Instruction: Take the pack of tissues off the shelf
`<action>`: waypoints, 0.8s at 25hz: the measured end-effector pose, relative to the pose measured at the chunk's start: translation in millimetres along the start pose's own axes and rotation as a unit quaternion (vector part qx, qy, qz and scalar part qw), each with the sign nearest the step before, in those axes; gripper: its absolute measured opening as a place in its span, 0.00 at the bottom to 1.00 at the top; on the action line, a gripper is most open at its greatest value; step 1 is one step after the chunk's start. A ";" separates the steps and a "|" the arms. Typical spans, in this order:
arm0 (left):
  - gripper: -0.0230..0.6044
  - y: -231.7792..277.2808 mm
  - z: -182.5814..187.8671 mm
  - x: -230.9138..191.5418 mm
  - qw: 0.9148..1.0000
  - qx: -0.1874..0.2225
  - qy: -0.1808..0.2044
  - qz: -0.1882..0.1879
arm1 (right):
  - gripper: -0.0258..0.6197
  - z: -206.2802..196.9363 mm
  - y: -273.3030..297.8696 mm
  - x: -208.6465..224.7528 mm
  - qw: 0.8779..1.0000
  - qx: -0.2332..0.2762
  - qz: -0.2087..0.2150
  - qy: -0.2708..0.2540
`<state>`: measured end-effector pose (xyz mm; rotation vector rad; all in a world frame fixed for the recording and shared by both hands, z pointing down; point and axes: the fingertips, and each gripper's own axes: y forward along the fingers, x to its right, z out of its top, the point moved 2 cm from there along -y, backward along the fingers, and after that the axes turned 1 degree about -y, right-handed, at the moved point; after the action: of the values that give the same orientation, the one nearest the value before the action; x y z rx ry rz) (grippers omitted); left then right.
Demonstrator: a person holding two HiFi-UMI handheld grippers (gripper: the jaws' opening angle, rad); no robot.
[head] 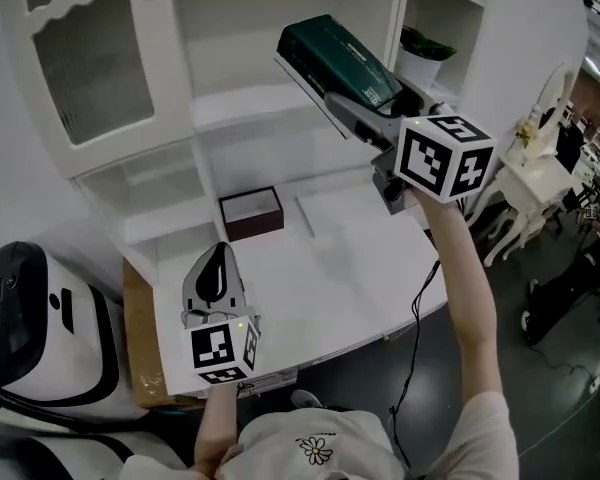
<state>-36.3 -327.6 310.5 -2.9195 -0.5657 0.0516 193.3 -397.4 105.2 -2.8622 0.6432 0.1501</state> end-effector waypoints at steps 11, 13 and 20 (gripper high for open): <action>0.03 -0.4 11.6 56.2 0.995 0.030 0.002 -0.099 | 0.72 -68.0 -142.1 -21.1 0.984 0.083 -0.152 -0.034; 0.03 -0.2 11.6 65.7 0.993 0.033 0.002 -0.116 | 0.72 -83.5 -163.4 -28.1 0.980 0.088 -0.178 -0.031; 0.03 -8.6 2.6 85.6 0.988 0.048 -0.005 -0.144 | 0.72 -129.7 -221.2 -64.6 0.971 0.097 -0.218 -0.009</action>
<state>39.8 -287.3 309.2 -2.7167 -0.9528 0.0556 237.9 -203.7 279.5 -2.7270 0.0119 0.0426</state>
